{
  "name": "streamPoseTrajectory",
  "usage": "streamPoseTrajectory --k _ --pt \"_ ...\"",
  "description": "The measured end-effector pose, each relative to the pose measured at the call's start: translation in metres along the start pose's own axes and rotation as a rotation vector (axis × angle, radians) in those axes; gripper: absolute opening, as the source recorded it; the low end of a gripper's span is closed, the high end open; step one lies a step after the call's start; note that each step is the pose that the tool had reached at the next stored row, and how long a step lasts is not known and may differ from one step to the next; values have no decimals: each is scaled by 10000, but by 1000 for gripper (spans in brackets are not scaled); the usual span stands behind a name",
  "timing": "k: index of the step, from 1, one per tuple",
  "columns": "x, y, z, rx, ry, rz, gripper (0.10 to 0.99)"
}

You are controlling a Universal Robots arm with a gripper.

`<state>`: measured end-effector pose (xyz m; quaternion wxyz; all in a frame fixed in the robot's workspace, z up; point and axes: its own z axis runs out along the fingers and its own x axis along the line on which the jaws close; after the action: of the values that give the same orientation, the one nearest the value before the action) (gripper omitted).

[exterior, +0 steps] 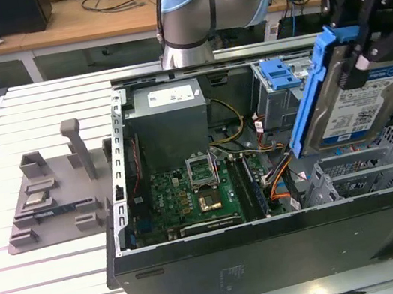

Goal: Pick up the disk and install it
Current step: 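Pick up the disk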

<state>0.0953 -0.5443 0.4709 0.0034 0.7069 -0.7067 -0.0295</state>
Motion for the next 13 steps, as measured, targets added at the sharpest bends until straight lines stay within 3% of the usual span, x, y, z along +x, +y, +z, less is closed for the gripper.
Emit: streamPoseTrajectory --k 1,4,5,8,13 --pt "0 -36 10 -6 -1 0 369" --pt "9 -246 58 -36 -2 0 369" --pt "19 -276 65 -41 -2 0 369" --pt "81 -354 96 -56 -2 1 369" --pt "84 -359 100 -57 0 1 369"
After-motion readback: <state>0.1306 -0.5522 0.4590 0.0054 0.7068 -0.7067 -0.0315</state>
